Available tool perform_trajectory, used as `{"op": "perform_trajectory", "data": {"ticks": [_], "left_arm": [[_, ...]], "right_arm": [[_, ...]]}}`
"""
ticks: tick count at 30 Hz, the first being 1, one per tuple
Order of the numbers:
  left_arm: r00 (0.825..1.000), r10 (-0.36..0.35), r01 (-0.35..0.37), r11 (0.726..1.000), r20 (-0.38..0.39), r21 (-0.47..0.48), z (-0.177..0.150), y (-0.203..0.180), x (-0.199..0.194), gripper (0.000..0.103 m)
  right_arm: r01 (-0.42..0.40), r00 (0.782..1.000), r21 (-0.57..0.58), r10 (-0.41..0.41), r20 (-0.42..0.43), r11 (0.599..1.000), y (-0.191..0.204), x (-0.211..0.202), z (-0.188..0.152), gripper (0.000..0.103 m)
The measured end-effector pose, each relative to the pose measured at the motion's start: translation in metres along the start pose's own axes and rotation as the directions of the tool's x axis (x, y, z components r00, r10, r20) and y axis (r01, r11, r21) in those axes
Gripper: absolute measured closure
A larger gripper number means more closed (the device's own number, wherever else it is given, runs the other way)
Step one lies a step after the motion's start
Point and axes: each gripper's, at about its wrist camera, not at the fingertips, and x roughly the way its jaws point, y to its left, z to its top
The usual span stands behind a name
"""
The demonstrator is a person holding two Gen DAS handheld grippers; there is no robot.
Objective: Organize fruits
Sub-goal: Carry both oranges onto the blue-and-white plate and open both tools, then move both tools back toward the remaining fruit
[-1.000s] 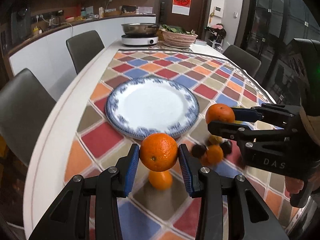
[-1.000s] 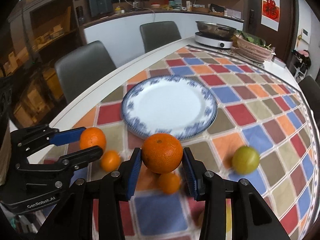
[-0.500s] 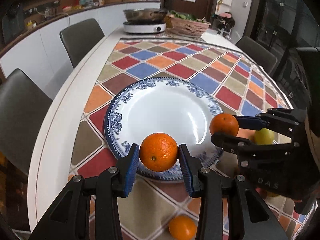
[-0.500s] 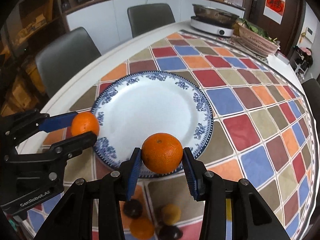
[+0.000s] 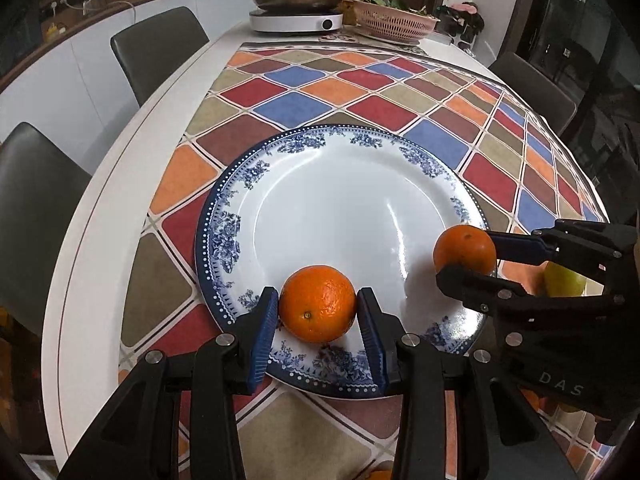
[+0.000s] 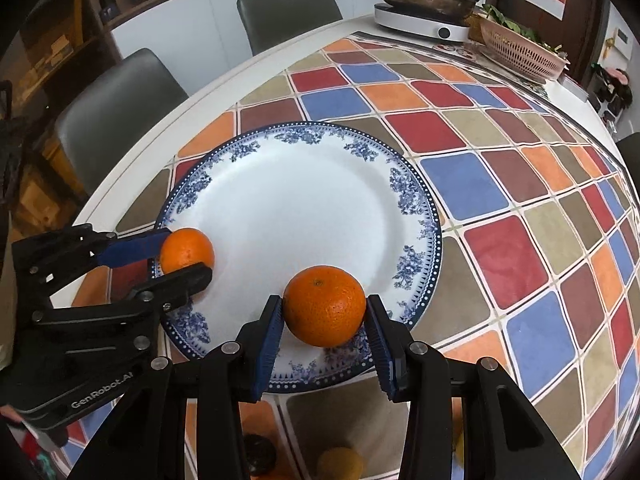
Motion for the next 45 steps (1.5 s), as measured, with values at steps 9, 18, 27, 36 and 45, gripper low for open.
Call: {"op": "perform_trajectory", "data": {"ticks": [9, 18, 27, 36, 45], "left_arm": [[1.0, 0.007, -0.008, 1.0, 0.017, 0.003, -0.001, 0.0, -0.009, 0.049], [0.994, 0.047, -0.047, 0.999, 0.096, -0.006, -0.025, -0.012, -0.063, 0.043], [0.971, 0.076, -0.077, 0.997, 0.226, -0.008, -0.058, -0.033, -0.134, 0.033], [0.916, 0.162, -0.169, 0.985, 0.367, -0.013, -0.104, -0.05, -0.191, 0.01], [0.913, 0.192, -0.193, 0.981, 0.359, -0.035, -0.137, -0.059, -0.193, 0.007]], "right_arm": [[0.014, 1.0, -0.008, -0.014, 0.007, 1.0, -0.001, -0.001, -0.003, 0.06], [0.039, 0.992, 0.02, -0.042, 0.123, 0.999, -0.005, -0.05, -0.019, 0.052], [0.106, 0.953, 0.02, -0.108, 0.284, 0.994, 0.01, -0.123, -0.06, 0.035], [0.159, 0.9, 0.137, -0.201, 0.386, 0.978, 0.015, -0.175, -0.111, 0.019], [0.201, 0.878, 0.251, -0.287, 0.383, 0.947, 0.01, -0.19, -0.155, 0.019]]}}
